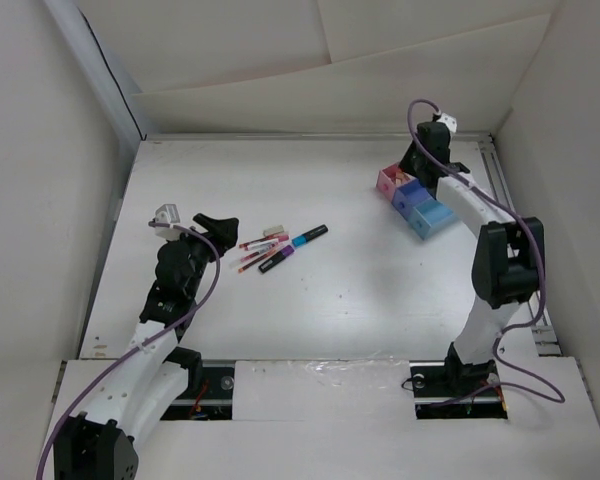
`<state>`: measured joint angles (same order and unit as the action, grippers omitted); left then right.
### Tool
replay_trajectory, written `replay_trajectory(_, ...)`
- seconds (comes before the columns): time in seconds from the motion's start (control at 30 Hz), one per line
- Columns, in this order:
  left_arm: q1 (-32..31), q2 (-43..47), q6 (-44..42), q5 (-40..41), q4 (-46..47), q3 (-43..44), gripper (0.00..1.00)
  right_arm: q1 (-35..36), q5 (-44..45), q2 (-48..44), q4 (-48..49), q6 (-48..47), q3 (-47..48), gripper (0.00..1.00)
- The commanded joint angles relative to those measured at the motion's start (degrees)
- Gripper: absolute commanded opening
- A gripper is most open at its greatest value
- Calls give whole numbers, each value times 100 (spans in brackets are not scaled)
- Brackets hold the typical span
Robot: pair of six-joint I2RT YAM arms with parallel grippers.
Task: Sort the stationery into containers
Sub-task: Place the stationery into the container, then grab a piece of stationery with the right arm
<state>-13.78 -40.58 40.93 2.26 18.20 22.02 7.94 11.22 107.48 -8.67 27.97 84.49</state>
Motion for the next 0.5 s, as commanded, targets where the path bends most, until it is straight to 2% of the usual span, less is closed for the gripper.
replay_trajectory(0.0,-11,94,-85,46,238,162,66,680,38,-622,575,-176,-371,17)
replay_trajectory(0.07,-11,94,-85,46,237,162,66,1304,99,-623,672,-282,-599,8)
replay_trajectory(0.2,-11,42,-85,46,316,162,66,2280,-32,-457,823,-476,-732,8)
replay_trajectory(0.3,-11,41,-85,46,246,224,66,2948,-156,-53,823,-590,-505,22)
replay_trajectory(0.33,-11,41,-85,46,246,224,66,3106,-77,131,823,-651,-443,37)
replay_trajectory(0.43,-11,94,-85,108,229,145,66,3555,63,491,770,-792,-162,62)
replay_trajectory(0.47,-11,94,-85,108,228,145,66,3643,64,597,709,-793,-82,65)
